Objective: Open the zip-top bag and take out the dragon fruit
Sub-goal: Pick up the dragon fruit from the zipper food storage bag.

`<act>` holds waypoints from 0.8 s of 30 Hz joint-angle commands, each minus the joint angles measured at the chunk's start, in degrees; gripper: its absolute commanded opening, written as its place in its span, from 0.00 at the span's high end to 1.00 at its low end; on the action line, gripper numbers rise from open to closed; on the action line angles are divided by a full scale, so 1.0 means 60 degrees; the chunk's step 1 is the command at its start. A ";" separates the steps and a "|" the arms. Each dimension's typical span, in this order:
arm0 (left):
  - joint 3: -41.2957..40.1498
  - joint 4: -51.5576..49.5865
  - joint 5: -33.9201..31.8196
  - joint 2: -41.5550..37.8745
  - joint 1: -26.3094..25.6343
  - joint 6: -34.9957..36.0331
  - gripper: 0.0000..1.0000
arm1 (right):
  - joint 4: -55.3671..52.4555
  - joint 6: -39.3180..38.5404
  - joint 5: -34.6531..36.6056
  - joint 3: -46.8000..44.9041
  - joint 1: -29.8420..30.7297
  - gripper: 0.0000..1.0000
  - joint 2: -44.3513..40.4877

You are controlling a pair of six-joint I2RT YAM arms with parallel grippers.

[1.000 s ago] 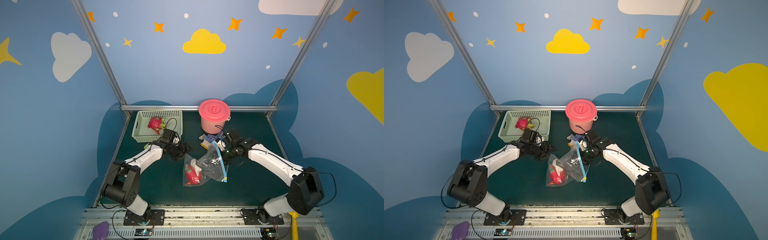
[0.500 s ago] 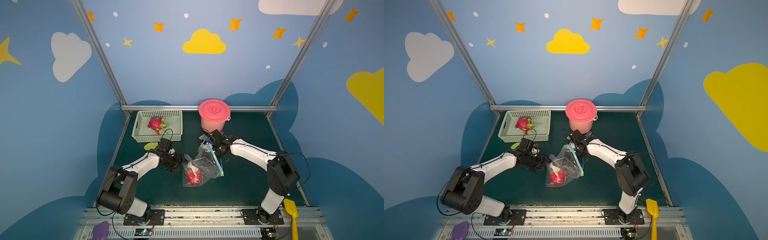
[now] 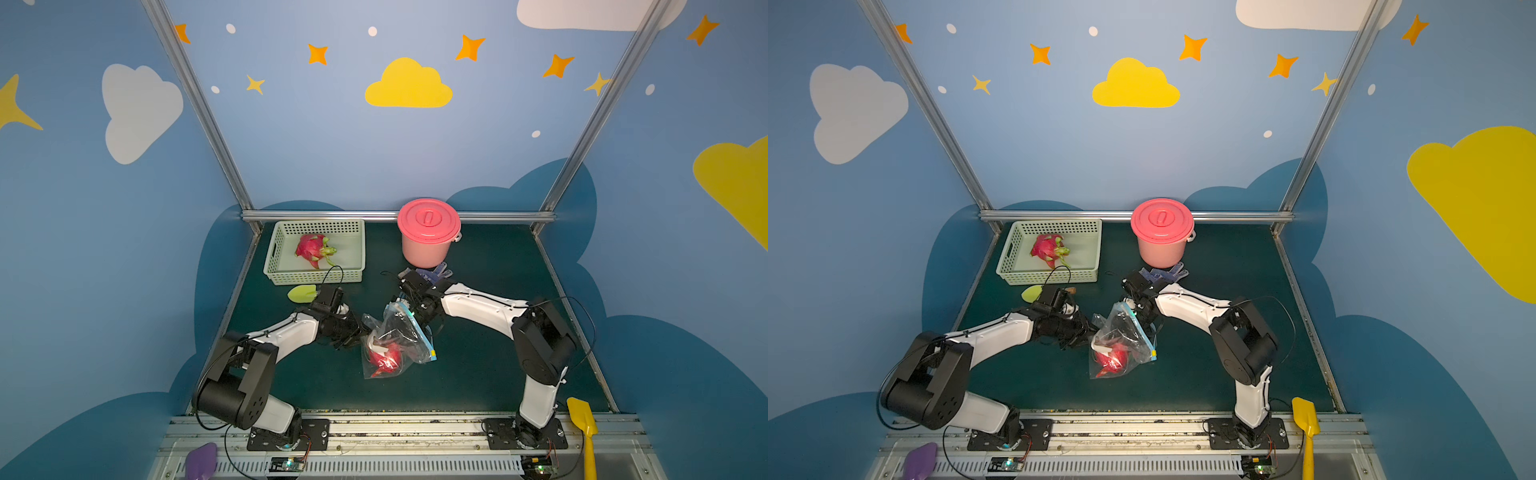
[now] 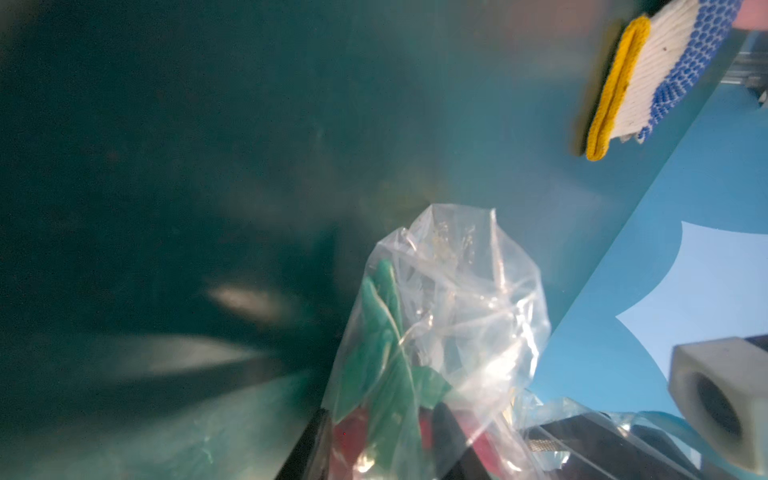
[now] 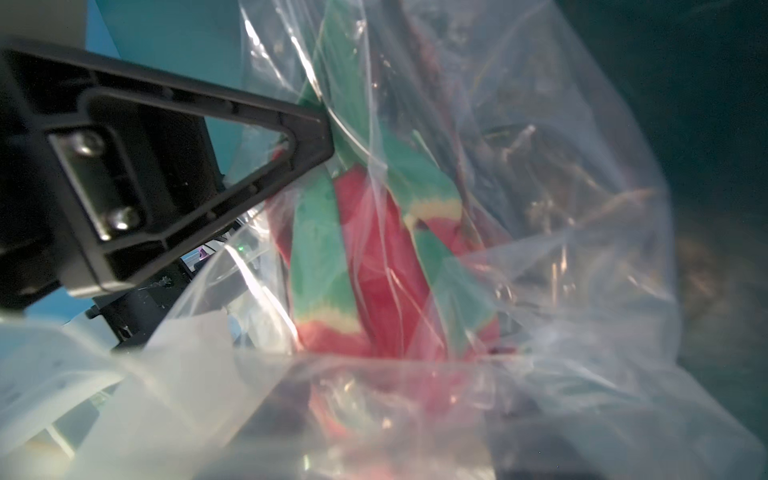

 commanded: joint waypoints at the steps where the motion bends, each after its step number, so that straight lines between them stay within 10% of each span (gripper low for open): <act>1: -0.0221 0.0351 0.0167 0.0180 -0.0058 -0.0161 0.70 | -0.0028 -0.0055 -0.0403 0.0367 0.0341 0.33 0.0461; 16: -0.0792 0.0729 -0.0032 0.0207 -0.0081 -0.0558 0.93 | -0.0796 0.0194 0.0808 0.1833 0.1252 0.24 0.2069; 24: -0.0500 -0.2318 -0.1711 -0.1658 0.0537 0.0078 0.69 | -0.2012 -0.0055 0.2442 0.3107 0.1909 0.16 0.2792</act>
